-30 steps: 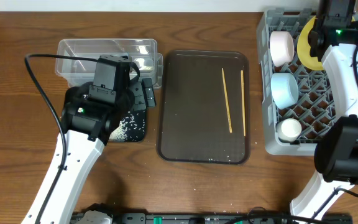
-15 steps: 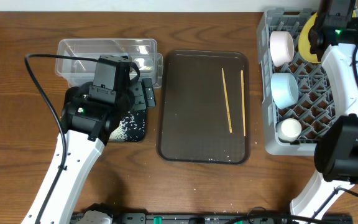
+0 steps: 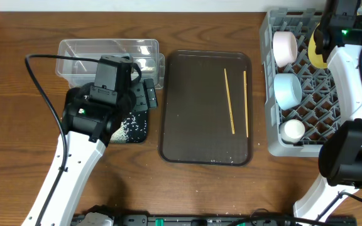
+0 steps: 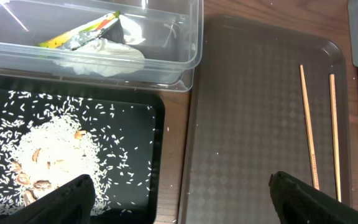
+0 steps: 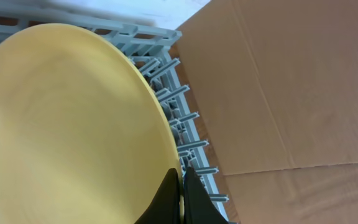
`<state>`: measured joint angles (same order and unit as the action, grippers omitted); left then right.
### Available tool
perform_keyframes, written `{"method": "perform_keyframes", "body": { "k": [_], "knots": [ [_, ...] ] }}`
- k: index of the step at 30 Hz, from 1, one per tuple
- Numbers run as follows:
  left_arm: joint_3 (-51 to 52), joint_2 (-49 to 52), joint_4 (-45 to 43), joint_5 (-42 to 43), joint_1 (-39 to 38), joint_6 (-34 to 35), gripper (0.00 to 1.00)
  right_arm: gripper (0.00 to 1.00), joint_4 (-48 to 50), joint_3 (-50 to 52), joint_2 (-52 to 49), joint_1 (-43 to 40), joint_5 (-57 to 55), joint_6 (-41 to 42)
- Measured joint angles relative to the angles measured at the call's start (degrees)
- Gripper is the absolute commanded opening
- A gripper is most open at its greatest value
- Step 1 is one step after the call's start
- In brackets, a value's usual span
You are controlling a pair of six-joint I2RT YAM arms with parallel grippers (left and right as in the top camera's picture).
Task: Sort waste into correct bins and load items into the dishwasher rack
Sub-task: 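Stand yellow plate upright in rack slots and release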
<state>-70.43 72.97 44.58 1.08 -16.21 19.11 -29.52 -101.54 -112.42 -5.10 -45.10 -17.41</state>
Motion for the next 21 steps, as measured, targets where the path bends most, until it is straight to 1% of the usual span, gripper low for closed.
{"method": "perform_keyframes", "body": {
  "k": [11, 16, 18, 21],
  "knots": [
    [0.0, 0.0, 0.0, 0.0, 0.0, 0.0, 0.92, 0.01, -0.1, 0.0, 0.0, 0.0, 1.1, 0.0],
    [0.0, 0.0, 0.0, 0.0, 0.0, 0.0, 0.92, 0.02, -1.1, 0.0, -0.6, 0.0, 4.6, 0.4],
    [0.0, 0.0, 0.0, 0.0, 0.0, 0.0, 0.92, 0.06, -1.1, 0.0, -1.1, 0.0, 6.2, 1.4],
    [0.0, 0.0, 0.0, 0.0, 0.0, 0.0, 0.92, 0.28, -1.1, 0.0, -1.4, 0.0, 8.8, 3.2]
  ]
}}
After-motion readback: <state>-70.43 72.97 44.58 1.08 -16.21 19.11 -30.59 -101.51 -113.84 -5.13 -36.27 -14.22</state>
